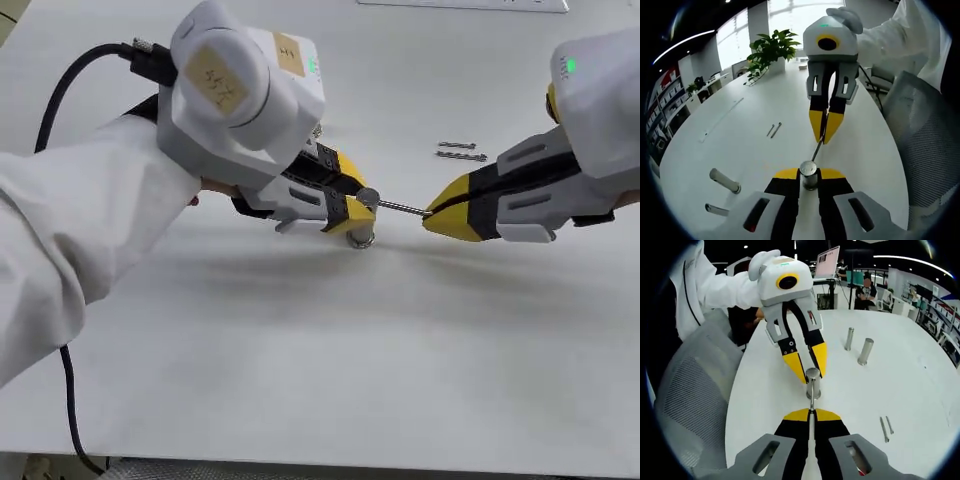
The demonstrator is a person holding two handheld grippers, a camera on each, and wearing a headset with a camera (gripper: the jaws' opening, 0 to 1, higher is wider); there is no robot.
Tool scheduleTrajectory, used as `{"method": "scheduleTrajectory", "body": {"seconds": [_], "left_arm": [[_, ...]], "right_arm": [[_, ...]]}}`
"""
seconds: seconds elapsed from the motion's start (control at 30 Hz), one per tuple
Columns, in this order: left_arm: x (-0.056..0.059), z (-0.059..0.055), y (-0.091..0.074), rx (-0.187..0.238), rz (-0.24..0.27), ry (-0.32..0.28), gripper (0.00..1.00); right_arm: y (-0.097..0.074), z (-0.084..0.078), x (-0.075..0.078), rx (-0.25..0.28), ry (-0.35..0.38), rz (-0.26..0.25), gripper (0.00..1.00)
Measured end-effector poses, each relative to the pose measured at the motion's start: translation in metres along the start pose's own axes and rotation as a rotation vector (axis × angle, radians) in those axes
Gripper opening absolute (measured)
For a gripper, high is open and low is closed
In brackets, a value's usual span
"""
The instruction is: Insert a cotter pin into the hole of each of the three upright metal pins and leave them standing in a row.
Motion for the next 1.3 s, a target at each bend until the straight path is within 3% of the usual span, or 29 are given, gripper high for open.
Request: {"method": "scheduleTrajectory", "body": {"seconds": [0.43,0.7,0.8,1.0,1.3], "left_arm": [[0.000,-0.002,0.000,-0.005,-0.002,-0.011,0.10],[0.000,-0.002,0.000,-0.007,0.013,-0.032,0.10],[-0.001,-0.002,0.001,-0.009,0.018,-0.035,0.10],[-0.003,-0.002,0.001,-0.013,0.033,-0.060,0.10],[-0.001,-0.003,0.002,-0.016,0.031,-0.061,0.10]], "right_arm": [[0.007,-0.007,0.005,-0.023,-0.007,0.003,0.00],[0.005,-0.004,-0.005,-0.022,0.055,0.005,0.00],[0.004,-0.003,-0.009,-0.022,0.148,0.007,0.00],[0.001,0.002,-0.008,0.016,0.153,-0.019,0.00],[0.008,0.008,-0.008,0.018,0.134,-0.029,0.00]]}}
Point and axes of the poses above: the centre of the closed fingertips' face, and the gripper's own axes: y roughly forward along the fingers, x roughly to its right, z roughly out of its top, the point moved 1 cm from there along -y, roughly backward along the fingers, and after that the axes turned 10 degrees about -y, right-handed, at the moved point
